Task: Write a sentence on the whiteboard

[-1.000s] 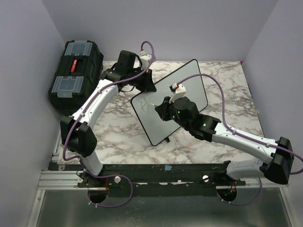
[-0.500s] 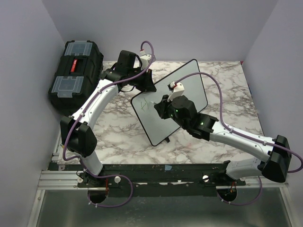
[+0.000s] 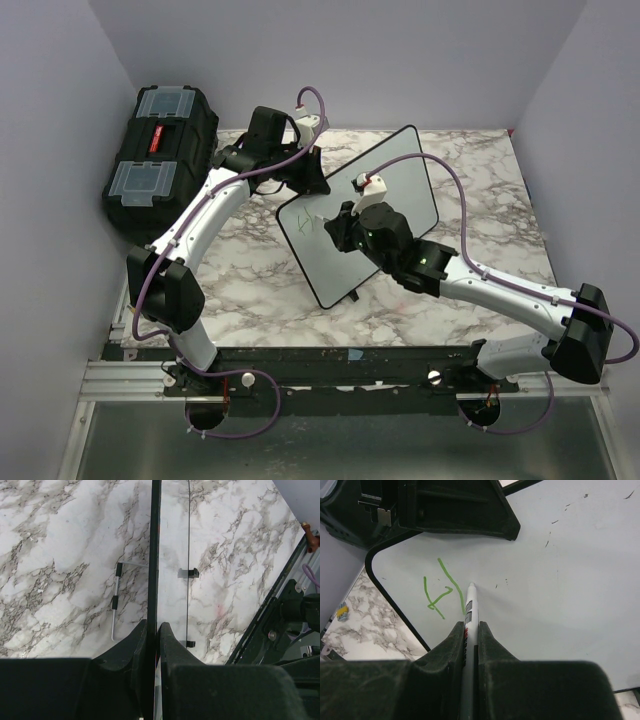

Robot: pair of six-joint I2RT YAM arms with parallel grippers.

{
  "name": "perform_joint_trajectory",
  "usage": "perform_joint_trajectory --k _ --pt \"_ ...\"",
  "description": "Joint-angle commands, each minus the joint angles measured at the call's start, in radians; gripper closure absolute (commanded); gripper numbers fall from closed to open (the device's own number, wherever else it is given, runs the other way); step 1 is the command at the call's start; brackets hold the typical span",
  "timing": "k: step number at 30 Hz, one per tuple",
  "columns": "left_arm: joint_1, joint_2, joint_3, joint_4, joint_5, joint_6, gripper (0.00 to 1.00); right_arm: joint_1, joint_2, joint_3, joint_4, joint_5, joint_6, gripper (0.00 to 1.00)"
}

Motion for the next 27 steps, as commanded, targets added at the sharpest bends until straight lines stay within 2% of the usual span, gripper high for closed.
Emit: perform_joint_trajectory --k 1,12,27 --pt "0.008 -0.04 -0.006 0.036 -0.101 0.069 1.0 -0.002 0.003 0.005 0.013 0.057 -0.005 0.99" --pt "0.007 -0.048 -0.012 0.04 -0.094 0.069 1.0 -0.004 0.024 0.035 0.008 0.108 -0.025 0.99" --pt "0.006 -0.051 -0.013 0.05 -0.097 0.066 1.0 -0.004 0.041 0.029 0.057 -0.015 -0.044 0.99"
